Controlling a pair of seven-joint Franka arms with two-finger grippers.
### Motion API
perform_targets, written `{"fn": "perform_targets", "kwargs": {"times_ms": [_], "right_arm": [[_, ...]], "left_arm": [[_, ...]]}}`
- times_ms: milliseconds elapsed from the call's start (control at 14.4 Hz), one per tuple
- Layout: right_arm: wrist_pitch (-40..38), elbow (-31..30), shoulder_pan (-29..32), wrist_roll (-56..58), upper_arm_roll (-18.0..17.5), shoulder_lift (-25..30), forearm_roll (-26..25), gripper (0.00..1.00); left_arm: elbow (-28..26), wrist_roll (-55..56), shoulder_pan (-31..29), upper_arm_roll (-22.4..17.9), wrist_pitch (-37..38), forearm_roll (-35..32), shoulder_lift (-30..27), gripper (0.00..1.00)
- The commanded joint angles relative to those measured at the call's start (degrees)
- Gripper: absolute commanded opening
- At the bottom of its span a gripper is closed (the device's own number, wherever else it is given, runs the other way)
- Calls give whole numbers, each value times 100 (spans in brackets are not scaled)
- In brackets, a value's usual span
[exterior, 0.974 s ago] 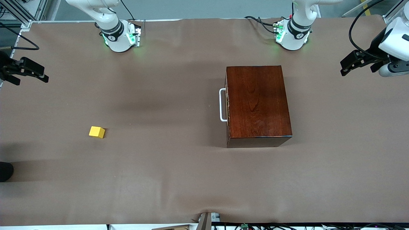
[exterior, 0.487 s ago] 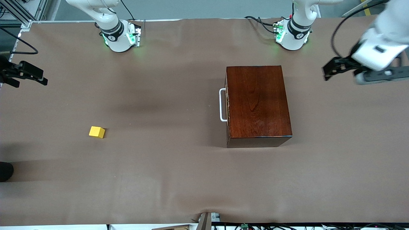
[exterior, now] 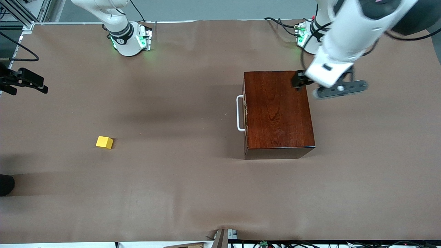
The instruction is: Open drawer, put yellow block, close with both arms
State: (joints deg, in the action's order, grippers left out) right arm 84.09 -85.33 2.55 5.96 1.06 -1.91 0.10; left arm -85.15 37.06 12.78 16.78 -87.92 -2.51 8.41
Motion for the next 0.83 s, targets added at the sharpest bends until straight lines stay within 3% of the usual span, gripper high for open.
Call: {"fn": "perform_targets", "kwargs": {"times_ms": [0, 348, 557, 765], "right_arm": [[-68, 183, 18, 1, -53, -108, -151, 100], [-60, 183, 17, 10, -53, -117, -142, 100], [-60, 183, 9, 10, -53, -117, -133, 100], [-60, 183, 53, 10, -53, -117, -133, 100]], "left_arm": [[543, 135, 495, 10, -75, -232, 599, 100], [719, 222, 1270, -43, -637, -381, 1311, 100], [1288, 889, 1726, -95, -700, -530, 2022, 100], [1449, 1198, 2280, -419, -1058, -777, 2445, 100]]}}
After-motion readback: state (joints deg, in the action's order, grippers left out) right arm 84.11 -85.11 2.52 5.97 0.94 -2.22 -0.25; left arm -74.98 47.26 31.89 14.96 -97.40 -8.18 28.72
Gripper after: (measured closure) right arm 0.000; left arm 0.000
